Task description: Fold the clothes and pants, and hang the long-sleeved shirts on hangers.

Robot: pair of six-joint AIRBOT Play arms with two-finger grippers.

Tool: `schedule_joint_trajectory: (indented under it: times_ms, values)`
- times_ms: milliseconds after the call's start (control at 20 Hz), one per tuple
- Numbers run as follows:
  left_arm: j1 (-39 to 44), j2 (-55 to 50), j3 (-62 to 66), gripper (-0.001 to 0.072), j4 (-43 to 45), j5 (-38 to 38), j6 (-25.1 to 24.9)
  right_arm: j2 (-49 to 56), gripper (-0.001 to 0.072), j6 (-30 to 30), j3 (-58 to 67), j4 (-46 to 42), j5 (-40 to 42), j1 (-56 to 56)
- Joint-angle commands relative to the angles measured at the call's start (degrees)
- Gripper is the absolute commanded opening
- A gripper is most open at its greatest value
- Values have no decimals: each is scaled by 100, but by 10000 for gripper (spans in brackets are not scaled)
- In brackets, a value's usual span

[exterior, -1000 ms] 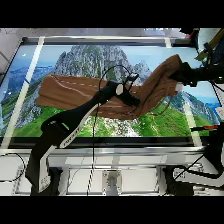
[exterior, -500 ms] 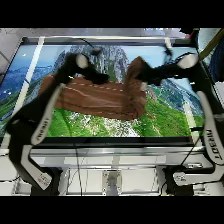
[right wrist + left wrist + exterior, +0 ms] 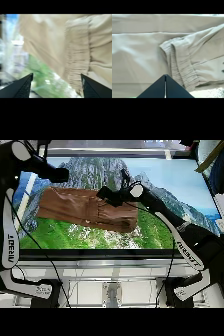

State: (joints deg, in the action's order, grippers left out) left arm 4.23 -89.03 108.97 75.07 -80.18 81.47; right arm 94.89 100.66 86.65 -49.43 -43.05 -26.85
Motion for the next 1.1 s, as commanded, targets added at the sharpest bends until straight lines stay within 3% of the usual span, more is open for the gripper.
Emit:
schedule_joint_trajectory:
  times_ms: [0, 100, 200, 300, 400, 450, 700, 1050]
  values:
    - [-127, 90, -57, 11, 11, -72, -59, -400, 642, 76, 0, -1718, -1541, 540]
    - [-122, 85, -92, 11, 9, -68, -57, -704, 652, 219, -4, -2907, -2769, 1176]
    - [-125, 72, -92, 11, 9, -66, -55, -739, 652, 96, -133, -3053, -3486, 1851]
    - [-122, 50, -92, 11, -55, -68, -52, -601, 652, -221, -555, -1950, -3281, 2468]
    - [-122, 44, -92, 11, -122, -72, -52, -260, 655, -946, -992, -437, -2828, 2997]
    - [-122, 44, -92, 11, -140, -85, -52, -44, 687, -1073, -1141, 2, -2645, 3195]
    - [-122, 44, -92, 11, -142, -109, -55, 1119, 688, -1926, -1185, 1534, -2465, 3499]
    - [-122, 44, -92, 11, -142, -109, -103, 1351, 671, -2144, -1167, 2026, -1576, 2839]
